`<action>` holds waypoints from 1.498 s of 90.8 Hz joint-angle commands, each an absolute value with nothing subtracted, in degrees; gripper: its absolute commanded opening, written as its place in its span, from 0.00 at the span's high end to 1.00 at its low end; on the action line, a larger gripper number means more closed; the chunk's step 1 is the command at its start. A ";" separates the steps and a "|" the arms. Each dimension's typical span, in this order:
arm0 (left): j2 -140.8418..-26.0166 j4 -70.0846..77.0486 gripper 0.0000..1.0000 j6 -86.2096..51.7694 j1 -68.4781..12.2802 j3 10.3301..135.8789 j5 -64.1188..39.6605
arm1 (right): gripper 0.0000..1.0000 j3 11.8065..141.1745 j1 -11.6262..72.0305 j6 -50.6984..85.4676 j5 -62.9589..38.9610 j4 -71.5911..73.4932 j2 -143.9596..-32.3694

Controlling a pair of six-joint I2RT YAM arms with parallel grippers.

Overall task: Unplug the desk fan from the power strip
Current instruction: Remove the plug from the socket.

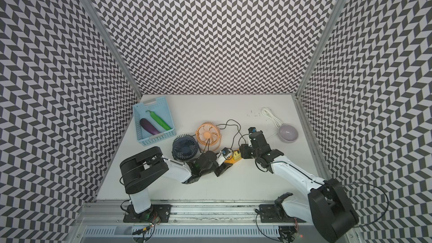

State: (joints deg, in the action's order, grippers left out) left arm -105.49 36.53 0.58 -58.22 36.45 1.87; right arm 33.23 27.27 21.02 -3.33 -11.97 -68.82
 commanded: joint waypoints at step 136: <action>-103.80 35.68 0.77 0.96 -58.10 35.39 0.81 | 0.59 31.86 27.96 22.42 -0.19 -10.12 -67.91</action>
